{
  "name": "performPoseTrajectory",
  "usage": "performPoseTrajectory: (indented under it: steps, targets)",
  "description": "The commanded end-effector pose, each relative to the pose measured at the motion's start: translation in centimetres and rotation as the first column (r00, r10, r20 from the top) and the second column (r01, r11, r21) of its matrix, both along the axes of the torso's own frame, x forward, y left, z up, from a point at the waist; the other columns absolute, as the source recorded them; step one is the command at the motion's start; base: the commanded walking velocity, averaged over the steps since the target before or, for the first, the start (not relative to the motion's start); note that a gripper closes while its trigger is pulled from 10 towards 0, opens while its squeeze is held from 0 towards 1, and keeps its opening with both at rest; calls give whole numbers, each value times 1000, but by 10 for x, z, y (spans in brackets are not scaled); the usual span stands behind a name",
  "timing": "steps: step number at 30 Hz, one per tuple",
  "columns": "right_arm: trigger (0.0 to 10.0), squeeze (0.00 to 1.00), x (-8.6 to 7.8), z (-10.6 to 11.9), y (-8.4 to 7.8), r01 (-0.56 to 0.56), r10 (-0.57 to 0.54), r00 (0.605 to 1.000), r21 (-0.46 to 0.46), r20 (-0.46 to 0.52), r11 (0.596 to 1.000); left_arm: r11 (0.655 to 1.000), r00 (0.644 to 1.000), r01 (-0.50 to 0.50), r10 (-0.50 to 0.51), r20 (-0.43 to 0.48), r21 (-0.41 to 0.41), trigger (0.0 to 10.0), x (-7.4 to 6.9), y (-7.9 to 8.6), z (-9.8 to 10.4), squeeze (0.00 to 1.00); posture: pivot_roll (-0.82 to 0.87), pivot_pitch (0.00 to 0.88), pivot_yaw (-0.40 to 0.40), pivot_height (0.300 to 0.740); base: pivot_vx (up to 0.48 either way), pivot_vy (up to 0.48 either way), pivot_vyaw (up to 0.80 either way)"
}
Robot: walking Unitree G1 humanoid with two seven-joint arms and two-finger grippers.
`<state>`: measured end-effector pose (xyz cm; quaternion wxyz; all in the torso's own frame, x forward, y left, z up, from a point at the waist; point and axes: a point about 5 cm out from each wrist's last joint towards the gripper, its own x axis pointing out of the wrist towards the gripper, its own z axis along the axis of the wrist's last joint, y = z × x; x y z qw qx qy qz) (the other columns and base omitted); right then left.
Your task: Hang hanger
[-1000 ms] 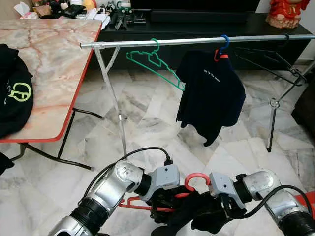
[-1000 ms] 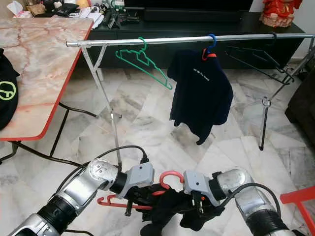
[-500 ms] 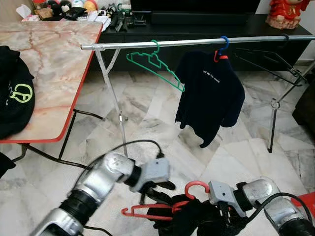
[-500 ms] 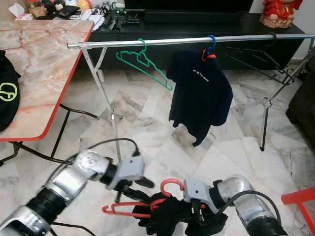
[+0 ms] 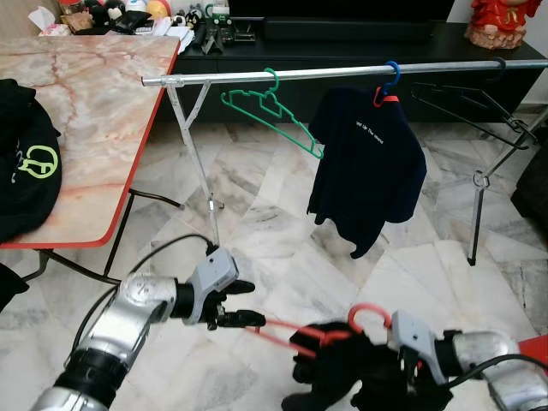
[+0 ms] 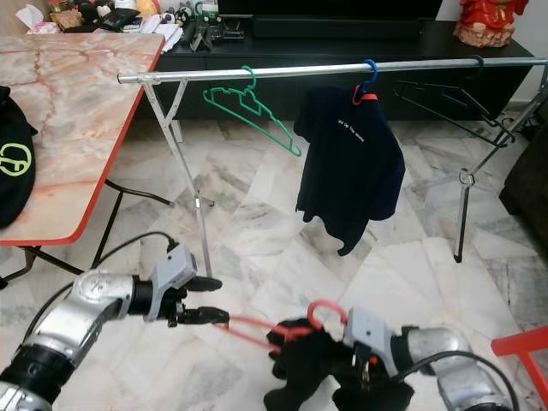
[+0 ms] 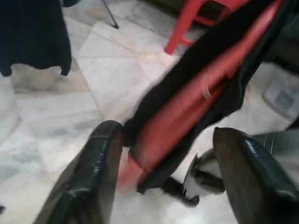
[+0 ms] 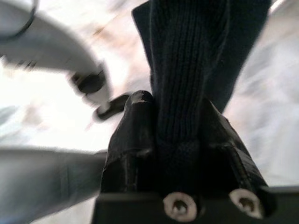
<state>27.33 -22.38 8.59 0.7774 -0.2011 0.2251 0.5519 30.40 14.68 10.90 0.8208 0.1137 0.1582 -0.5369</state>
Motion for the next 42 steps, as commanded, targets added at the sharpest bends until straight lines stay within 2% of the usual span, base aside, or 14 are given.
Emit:
performPoseTrajectory:
  steps: [1, 8, 15, 16, 17, 18, 22, 26, 27, 28, 29, 30, 31, 42]
  targets:
    - [0, 0, 4, 19, -6, 28, -30, 997, 27, 74, 999, 999, 999, -40, 40, -12, -23, 10000, -3, 2, -3, 1000, -80, 202, -12, 740, 0, 0, 0]
    - [0, 0, -8, 36, -8, 27, -31, 991, 28, 130, 999, 995, 993, -97, 94, -76, -37, 10000, -13, 0, -21, 1000, -96, 212, -8, 740, 0, 0, 0]
    - [0, 0, -9, 77, -12, 7, -22, 976, 72, 219, 997, 978, 971, -209, 207, -121, -8, 10000, -8, -3, -46, 1000, -113, 214, -12, 740, 0, 0, 0]
    - [0, 0, -8, 90, -11, -3, -16, 969, 74, 248, 997, 965, 957, -257, 247, -149, -48, 10000, -7, -6, -49, 200, -121, 216, -13, 740, 0, 0, 0]
    - [0, 0, -8, 90, -11, -3, -16, 969, 74, 248, 997, 965, 957, -257, 247, -149, -48, 10000, -7, -6, -49, 200, -121, 216, -13, 740, 0, 0, 0]
    - [0, 0, -7, 100, -11, -1, -21, 962, 82, 272, 997, 950, 943, -305, 292, -160, -68, 10000, -5, -7, -52, 0, -124, 217, -16, 740, 0, 0, 0]
    - [0, 0, -7, 114, -10, -2, -31, 952, 107, 306, 994, 913, 911, -395, 375, -175, -101, 10000, 0, -7, -56, 0, -124, 217, -18, 740, 0, 0, 0]
    - [0, 0, -12, 123, 1, -52, 2, 953, 158, 303, 986, 864, 866, -488, 461, -192, -123, 10000, 6, -9, -62, 0, -126, 218, -19, 740, 0, 0, 0]
    - [0, 0, -15, 123, 6, -83, 29, 956, 175, 291, 981, 802, 809, -578, 539, -233, -151, 10000, 13, -7, -62, 0, -129, 216, -19, 740, 0, 0, 0]
    - [0, 0, -15, 123, 7, -89, 34, 957, 179, 288, 980, 785, 793, -600, 558, -244, -156, 10000, 14, -6, -62, 0, -129, 216, -19, 740, 0, 0, 0]
    - [0, 0, -16, 122, 8, -87, 34, 958, 176, 284, 981, 747, 758, -645, 599, -258, -161, 10000, 18, -3, -61, 0, -129, 216, -19, 740, 0, 0, 0]
    - [0, 0, -17, 120, 8, -93, 45, 962, 170, 269, 981, 686, 699, -709, 654, -289, -161, 10000, 23, 1, -60, 0, -125, 217, -23, 740, 0, 0, 0]
    - [0, 0, -19, 119, 9, -99, 52, 963, 169, 263, 981, 669, 681, -726, 667, -302, -159, 10000, 25, 1, -60, 0, -125, 217, -23, 740, 0, 0, 0]
    - [0, 0, -32, 119, 24, -206, 162, 964, 209, 209, 956, 679, 676, -707, 569, -468, -198, 10000, 23, -25, -66, 0, -124, 213, -24, 740, 0, 0, 0]
